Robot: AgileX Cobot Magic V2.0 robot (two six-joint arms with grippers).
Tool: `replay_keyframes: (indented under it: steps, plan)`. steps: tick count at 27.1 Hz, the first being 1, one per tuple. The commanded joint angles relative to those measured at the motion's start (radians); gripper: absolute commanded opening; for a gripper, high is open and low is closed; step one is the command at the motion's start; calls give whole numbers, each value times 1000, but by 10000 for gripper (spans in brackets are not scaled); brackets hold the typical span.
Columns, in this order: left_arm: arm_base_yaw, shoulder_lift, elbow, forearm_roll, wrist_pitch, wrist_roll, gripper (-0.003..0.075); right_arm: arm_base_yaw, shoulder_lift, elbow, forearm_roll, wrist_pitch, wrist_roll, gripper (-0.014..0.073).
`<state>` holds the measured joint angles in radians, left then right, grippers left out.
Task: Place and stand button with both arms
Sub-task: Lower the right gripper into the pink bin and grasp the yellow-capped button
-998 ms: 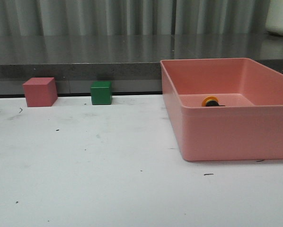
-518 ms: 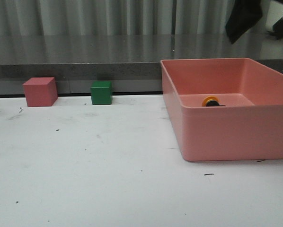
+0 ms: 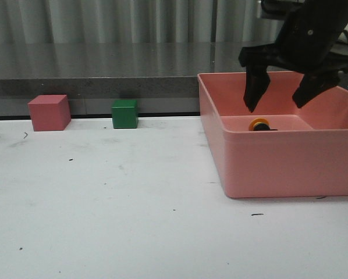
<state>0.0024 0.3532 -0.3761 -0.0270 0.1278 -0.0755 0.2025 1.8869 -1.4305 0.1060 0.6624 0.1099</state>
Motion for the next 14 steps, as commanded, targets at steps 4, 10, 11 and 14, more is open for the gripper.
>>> replay_keyframes:
  steps: [4, 10, 11, 14]
  plan:
    - [0, 13, -37, -5, -85, 0, 417, -32, 61, -112, -5, -8, 27, 643]
    - [0, 13, -37, -5, -85, 0, 417, -36, 135, -158, -5, 0, 27, 642]
    - [0, 13, -37, -5, -85, 0, 417, -36, 144, -165, -5, 0, 27, 642]
    - [0, 13, -37, -5, -85, 0, 417, -36, 164, -179, -4, 7, 27, 631]
